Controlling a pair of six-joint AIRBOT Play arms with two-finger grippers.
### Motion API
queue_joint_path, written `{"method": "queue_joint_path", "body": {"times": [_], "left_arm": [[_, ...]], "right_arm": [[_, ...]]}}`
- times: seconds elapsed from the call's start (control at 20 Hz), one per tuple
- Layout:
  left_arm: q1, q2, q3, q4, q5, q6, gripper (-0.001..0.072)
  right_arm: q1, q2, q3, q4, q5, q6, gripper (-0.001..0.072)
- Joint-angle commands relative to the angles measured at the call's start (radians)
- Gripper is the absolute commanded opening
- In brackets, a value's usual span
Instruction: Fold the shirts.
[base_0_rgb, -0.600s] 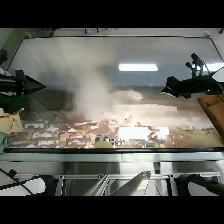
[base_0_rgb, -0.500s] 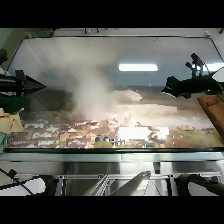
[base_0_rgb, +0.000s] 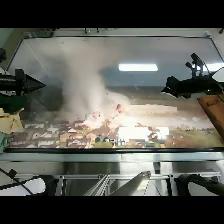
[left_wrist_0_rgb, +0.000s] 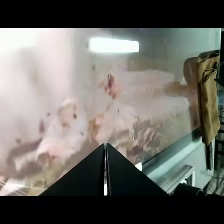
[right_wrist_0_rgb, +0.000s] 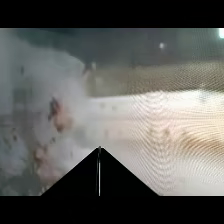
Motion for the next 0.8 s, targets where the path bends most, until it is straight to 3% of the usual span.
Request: {"method": "queue_joint_path", "body": {"times": [0.0,0.1,0.15,0.25,0.35,0.45,0.6,0.75], "left_arm": [[-0.004,0.001,0.000,0.003,-0.048,0.000,0.0008],[0.006,0.001,0.006,0.012,-0.143,0.000,0.0011],[0.020,-0.004,0.031,0.041,-0.208,0.000,0.0096],[0.048,-0.033,0.132,0.166,-0.330,-0.001,0.0703],[0.066,-0.091,0.267,0.356,-0.462,-0.016,0.0713],[0.069,-0.188,0.398,0.571,-0.540,-0.109,0.0713],[0.070,-0.351,0.544,0.808,-0.539,-0.224,0.0713],[0.070,-0.496,0.650,0.883,-0.513,-0.268,0.0711]], "right_arm": [[0.000,-0.001,0.000,0.000,0.000,0.000,0.0019],[0.001,-0.001,0.000,0.000,-0.003,0.000,0.0018],[0.001,-0.001,0.000,0.000,-0.018,0.001,0.0018],[0.001,-0.001,0.000,0.005,-0.052,0.002,0.0018],[0.002,-0.001,0.000,0.010,-0.051,0.001,0.0018],[0.002,-0.001,0.000,0.019,-0.053,0.001,0.0018],[0.002,-0.001,0.000,0.020,-0.058,0.001,0.0019],[0.002,-0.001,0.000,0.026,-0.058,0.001,0.0019]]}}
